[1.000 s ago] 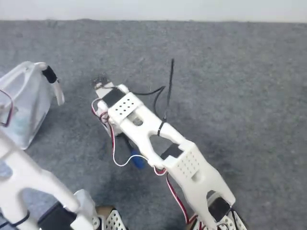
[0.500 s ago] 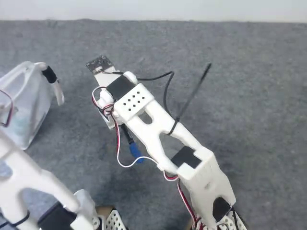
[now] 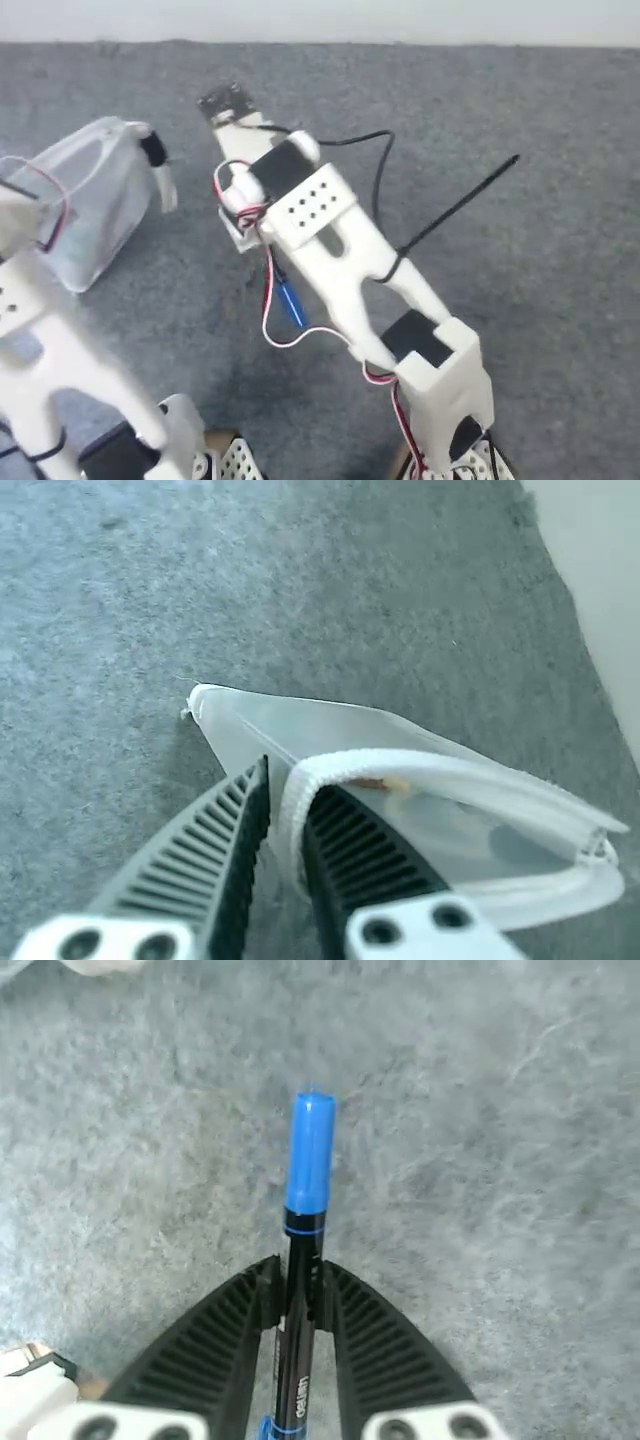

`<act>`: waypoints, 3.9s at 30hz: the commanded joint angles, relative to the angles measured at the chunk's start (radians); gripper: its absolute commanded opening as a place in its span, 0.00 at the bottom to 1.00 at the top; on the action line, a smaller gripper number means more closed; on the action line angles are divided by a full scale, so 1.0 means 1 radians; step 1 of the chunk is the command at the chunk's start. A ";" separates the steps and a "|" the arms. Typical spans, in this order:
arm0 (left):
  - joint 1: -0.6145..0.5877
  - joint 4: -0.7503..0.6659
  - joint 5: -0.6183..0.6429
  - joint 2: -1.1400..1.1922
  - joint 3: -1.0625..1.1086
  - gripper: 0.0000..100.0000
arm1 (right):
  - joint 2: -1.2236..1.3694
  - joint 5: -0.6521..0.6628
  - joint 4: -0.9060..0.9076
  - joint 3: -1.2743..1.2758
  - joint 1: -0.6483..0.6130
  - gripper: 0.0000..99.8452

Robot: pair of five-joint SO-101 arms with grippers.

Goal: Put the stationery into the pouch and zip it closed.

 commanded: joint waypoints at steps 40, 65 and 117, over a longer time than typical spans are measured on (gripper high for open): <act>0.381 -0.058 -0.176 -0.180 0.111 0.01 | -0.917 -0.012 0.025 0.376 0.022 0.01; 0.381 -0.072 -0.172 -0.180 0.128 0.01 | -0.924 -0.012 -0.404 0.376 0.022 0.01; 0.381 -0.072 -0.172 -0.180 0.130 0.01 | -0.923 -0.011 -1.813 1.254 -0.012 0.01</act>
